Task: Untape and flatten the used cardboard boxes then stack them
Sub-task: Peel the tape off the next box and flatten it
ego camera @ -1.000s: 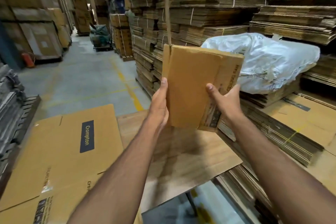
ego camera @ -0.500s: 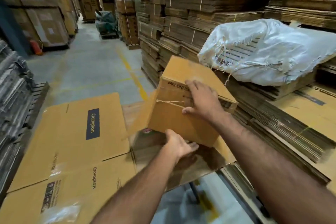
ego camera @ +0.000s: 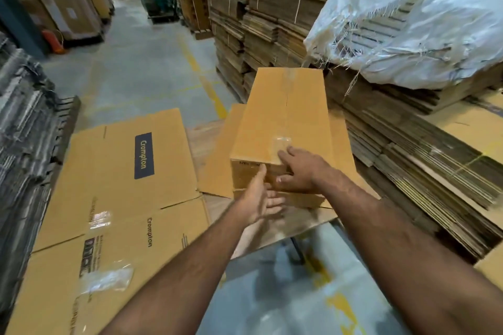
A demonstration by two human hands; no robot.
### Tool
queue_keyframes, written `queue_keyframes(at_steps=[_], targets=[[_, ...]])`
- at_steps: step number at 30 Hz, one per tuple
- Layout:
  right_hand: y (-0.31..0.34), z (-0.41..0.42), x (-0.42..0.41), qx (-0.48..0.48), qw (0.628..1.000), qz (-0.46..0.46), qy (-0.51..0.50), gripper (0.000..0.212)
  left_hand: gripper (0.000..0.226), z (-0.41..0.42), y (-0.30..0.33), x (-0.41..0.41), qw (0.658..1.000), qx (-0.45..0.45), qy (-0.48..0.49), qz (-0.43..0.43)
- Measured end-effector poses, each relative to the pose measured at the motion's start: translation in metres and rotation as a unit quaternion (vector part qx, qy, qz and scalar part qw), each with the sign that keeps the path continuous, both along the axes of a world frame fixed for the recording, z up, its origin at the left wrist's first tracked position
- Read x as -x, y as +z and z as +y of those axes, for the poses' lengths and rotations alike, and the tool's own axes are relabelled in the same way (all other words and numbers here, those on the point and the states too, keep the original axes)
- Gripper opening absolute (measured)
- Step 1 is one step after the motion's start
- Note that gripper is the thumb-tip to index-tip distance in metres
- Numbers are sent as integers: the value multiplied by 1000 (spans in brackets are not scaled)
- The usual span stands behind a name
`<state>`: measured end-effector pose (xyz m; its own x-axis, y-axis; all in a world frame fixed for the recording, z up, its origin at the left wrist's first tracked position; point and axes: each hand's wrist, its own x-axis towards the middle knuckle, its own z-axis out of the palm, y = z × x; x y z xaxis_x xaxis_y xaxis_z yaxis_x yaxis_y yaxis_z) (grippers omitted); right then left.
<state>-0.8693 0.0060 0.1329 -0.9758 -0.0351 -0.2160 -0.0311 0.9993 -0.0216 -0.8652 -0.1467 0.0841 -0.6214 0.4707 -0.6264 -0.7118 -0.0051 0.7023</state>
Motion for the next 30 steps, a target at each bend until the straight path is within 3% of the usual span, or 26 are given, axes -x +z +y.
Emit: queue_keyframes(at_steps=[3,5,8,11,13,16,23,27,30], targets=[[-17,5,-2,-10,1000,0,-2,82,38,-3,-2,4,960,192,-85,184],[-11,8,6,7,1000,7,-2,59,23,-4,-2,12,879,310,-109,346],[-3,12,17,43,999,18,-12,32,20,-4,13,27,728,424,-47,536],[-4,14,23,56,997,43,-29,29,23,-3,30,53,626,465,-85,620],[-4,16,27,63,996,59,-32,26,44,-3,33,71,590,516,-178,595],[-8,25,34,83,992,77,-48,37,65,-6,25,83,589,563,-283,506],[-13,45,72,241,959,108,-104,33,68,-6,15,83,597,570,-306,474],[-31,39,80,239,940,170,-176,22,69,-4,16,85,606,570,-315,457],[-45,37,80,252,920,247,-169,12,68,-4,15,87,614,569,-309,451]])
